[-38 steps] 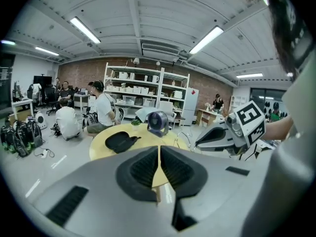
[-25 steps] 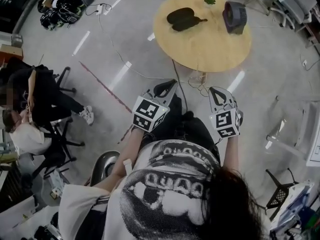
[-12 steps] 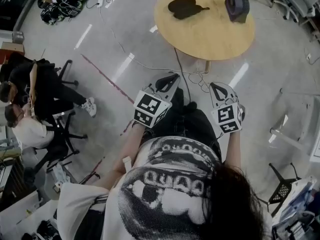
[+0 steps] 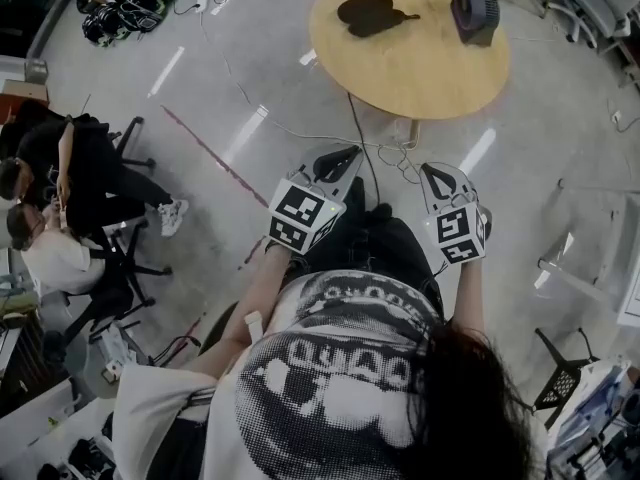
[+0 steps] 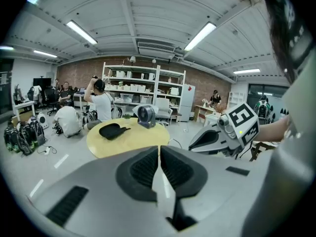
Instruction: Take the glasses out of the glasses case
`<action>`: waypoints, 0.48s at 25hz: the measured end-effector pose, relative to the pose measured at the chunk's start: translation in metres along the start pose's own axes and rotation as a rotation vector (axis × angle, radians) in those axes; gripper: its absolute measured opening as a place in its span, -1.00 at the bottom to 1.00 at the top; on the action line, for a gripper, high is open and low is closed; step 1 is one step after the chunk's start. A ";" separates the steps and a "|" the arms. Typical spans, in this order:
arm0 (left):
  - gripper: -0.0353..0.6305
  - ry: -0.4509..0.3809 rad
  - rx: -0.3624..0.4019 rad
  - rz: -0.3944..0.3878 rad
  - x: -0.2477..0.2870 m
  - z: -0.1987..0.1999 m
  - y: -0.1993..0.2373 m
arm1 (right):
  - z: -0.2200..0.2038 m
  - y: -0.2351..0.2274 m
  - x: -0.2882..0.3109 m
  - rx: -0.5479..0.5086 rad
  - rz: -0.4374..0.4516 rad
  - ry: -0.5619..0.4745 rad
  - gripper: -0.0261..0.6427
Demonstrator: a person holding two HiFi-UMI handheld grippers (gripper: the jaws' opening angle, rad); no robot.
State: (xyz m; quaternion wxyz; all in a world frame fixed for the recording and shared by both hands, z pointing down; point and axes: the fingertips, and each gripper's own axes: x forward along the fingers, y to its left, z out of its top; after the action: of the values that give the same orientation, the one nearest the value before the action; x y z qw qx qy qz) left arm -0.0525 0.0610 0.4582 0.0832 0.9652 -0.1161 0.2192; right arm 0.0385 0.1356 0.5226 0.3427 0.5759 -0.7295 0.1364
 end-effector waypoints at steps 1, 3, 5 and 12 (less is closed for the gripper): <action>-0.83 0.000 -0.001 0.001 0.000 0.000 0.000 | 0.001 0.000 0.000 -0.002 0.001 -0.001 -0.92; -0.83 -0.003 -0.001 0.001 0.001 0.001 -0.001 | 0.002 -0.002 0.000 -0.005 0.001 -0.002 -0.92; -0.83 -0.005 0.000 0.000 0.002 0.002 -0.002 | 0.002 -0.004 -0.001 -0.008 0.000 -0.003 -0.92; -0.83 -0.006 -0.001 0.003 0.003 0.002 -0.003 | 0.003 -0.004 -0.002 -0.008 -0.001 -0.009 -0.92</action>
State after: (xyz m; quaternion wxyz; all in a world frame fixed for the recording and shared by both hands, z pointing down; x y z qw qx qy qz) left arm -0.0486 0.0635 0.4572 0.0830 0.9656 -0.1178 0.2165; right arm 0.0417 0.1338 0.5187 0.3418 0.5754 -0.7314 0.1307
